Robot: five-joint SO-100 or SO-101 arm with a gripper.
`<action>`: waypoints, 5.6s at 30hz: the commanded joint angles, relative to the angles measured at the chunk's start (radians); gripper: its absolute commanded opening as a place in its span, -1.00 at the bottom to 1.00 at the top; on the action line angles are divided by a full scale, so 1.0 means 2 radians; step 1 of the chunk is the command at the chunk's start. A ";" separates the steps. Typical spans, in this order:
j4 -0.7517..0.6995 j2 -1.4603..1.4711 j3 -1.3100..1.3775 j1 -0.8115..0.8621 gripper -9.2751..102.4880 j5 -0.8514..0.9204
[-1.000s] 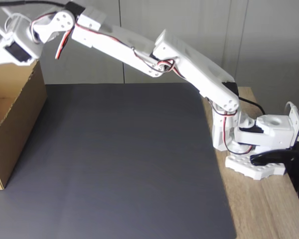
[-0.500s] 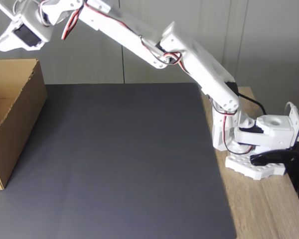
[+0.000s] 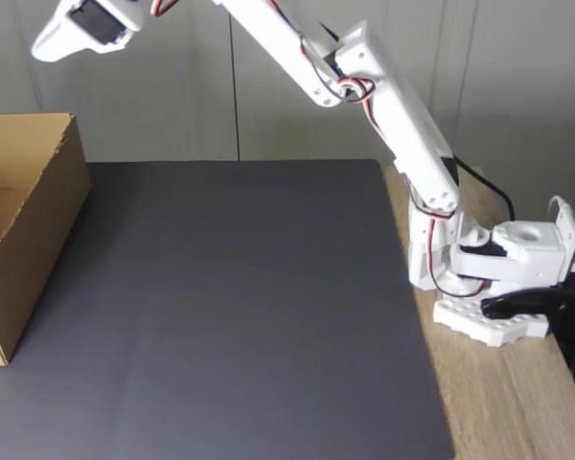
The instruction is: Grasp a ball and put it in the box.
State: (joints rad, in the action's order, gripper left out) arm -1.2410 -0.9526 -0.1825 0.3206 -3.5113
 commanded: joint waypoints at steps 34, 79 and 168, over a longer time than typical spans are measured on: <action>0.193 -0.456 -0.653 -0.010 -0.84 -0.012; 0.348 -0.957 -1.414 -0.015 -0.84 0.103; 0.056 -1.089 -1.482 -0.081 -0.83 0.224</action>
State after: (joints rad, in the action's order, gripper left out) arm -1.1106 -3.1385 -3.1416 0.1672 -3.0680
